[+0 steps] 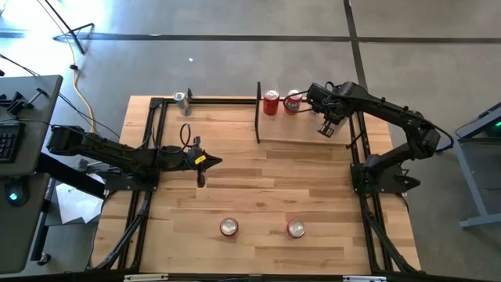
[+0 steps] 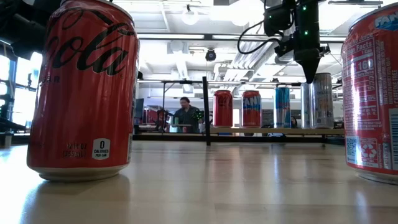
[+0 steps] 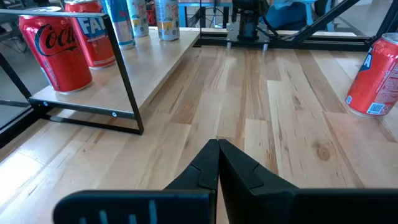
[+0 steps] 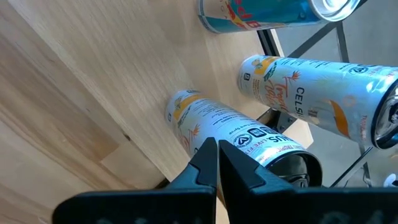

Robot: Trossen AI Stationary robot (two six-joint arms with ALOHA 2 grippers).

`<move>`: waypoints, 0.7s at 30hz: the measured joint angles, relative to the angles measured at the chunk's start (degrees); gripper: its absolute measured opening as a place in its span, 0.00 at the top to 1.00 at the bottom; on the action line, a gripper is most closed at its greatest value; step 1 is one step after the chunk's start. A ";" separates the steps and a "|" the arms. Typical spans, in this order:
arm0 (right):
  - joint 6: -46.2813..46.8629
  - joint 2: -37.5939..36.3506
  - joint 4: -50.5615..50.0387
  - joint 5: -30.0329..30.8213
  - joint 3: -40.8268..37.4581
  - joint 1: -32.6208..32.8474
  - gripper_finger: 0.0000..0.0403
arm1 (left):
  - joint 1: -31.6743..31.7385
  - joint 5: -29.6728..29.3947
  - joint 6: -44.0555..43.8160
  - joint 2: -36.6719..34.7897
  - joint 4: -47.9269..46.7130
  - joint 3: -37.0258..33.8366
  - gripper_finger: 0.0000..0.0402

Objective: Place canned beverage on shelf
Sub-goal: Put the white-yellow soda can on the shelf aligned with the other white-yellow soda can

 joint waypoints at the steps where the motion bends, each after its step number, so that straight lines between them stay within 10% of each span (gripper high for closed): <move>1: -0.01 0.00 0.00 0.00 0.00 0.00 1.00 | 0.00 0.00 -0.02 -0.02 0.00 0.00 1.00; 21: -1.54 -0.13 0.14 0.03 0.00 -0.04 1.00 | -0.01 0.01 -1.14 0.00 -1.21 0.00 1.00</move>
